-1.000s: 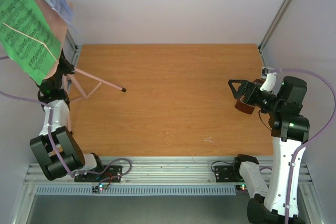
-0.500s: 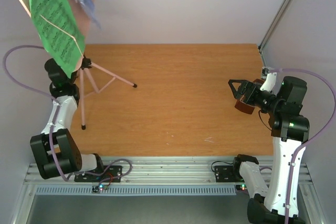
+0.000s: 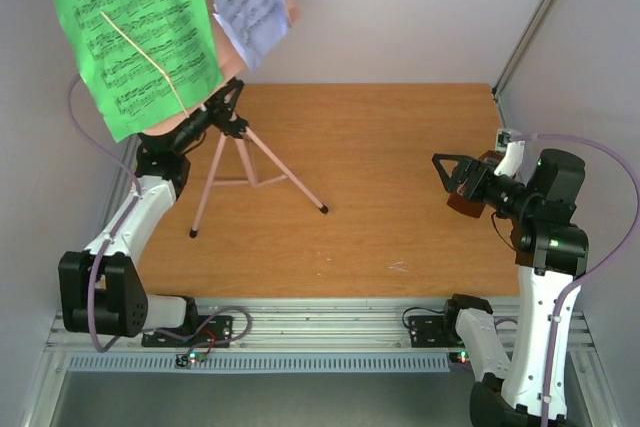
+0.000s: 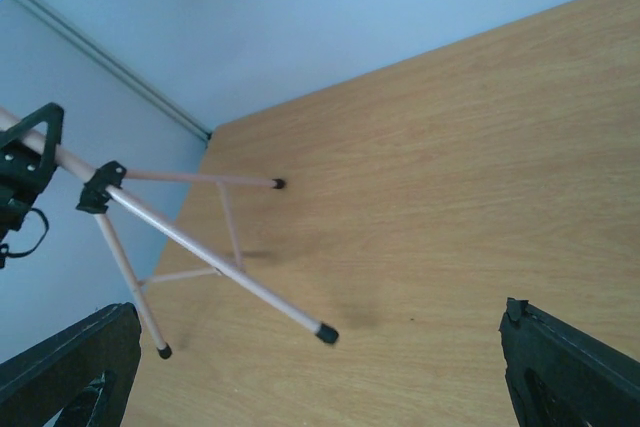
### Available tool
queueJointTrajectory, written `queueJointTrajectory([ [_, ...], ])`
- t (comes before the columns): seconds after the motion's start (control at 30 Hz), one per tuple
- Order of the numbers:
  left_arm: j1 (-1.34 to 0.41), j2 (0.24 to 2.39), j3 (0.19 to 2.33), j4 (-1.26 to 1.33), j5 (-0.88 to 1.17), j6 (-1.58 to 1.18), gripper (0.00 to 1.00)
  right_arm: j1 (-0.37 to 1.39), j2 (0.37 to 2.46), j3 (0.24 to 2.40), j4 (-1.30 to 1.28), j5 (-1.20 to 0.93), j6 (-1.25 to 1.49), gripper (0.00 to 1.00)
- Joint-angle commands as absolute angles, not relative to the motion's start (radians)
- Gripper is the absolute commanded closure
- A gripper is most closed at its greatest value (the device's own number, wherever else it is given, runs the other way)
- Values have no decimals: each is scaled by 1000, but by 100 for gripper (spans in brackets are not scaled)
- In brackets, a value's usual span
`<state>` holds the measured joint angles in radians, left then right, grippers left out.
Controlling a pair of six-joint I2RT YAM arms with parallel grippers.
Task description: Pack up the instrument practice props
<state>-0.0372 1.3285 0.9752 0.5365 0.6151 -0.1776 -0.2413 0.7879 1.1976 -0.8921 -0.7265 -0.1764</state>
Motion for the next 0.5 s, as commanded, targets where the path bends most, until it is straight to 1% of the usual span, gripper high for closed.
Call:
queueJointTrajectory([
  [0.0, -161, 1296, 1092, 657, 726, -326, 100, -244, 765, 1166, -815, -824, -166, 2],
  [0.23, -329, 1344, 1159, 617, 790, -329, 100, -207, 741, 1091, -681, -921, -127, 2],
  [0.37, -402, 1361, 1193, 559, 833, -295, 99, -105, 716, 1020, -592, -886, -138, 5],
  [0.47, -419, 1367, 1190, 559, 885, -288, 100, -7, 697, 967, -513, -842, -164, 6],
])
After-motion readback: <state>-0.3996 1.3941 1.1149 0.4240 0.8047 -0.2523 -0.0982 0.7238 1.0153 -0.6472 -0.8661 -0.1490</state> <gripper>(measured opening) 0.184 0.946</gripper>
